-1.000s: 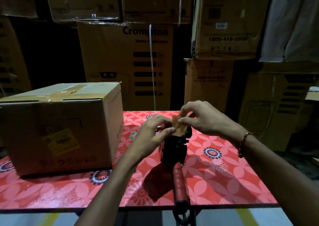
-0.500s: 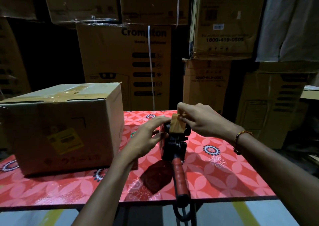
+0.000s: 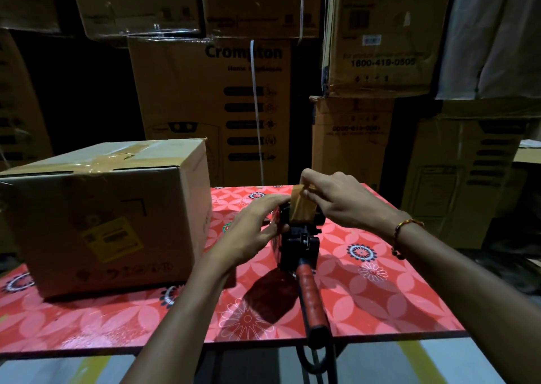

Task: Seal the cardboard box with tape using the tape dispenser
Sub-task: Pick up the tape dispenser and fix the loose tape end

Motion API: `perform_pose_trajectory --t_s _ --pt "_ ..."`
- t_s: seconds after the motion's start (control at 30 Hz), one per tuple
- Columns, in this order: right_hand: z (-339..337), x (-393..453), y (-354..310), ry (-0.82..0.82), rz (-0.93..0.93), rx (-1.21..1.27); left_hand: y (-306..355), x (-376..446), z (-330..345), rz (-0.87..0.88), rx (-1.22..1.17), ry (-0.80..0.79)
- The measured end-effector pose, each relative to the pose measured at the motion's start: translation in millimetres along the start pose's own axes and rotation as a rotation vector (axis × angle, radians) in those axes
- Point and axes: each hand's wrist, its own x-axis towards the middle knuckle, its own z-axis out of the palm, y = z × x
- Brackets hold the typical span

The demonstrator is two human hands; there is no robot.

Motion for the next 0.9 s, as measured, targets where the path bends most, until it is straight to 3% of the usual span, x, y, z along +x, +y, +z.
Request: perform_pose_trajectory --t_s 0.17,0.43,0.5,0.67,0.9 --pt "-4 5 2 0.042 0.051 0.071 7 0 -1 -0.018 -0.009 -0.012" --pt "-20 14 3 -0.100 0.121 0.253 13 -4 -6 -0.085 -0.091 -0.053" --pt "-21 16 3 -0.102 0.116 0.275 21 -1 -11 -0.114 -0.104 -0.018" --pt "-30 18 5 -0.141 0.114 0.378 38 14 -8 -0.063 0.117 0.165" --pt "-50 16 19 -0.228 0.189 0.599 36 10 -5 -0.069 0.126 0.187"
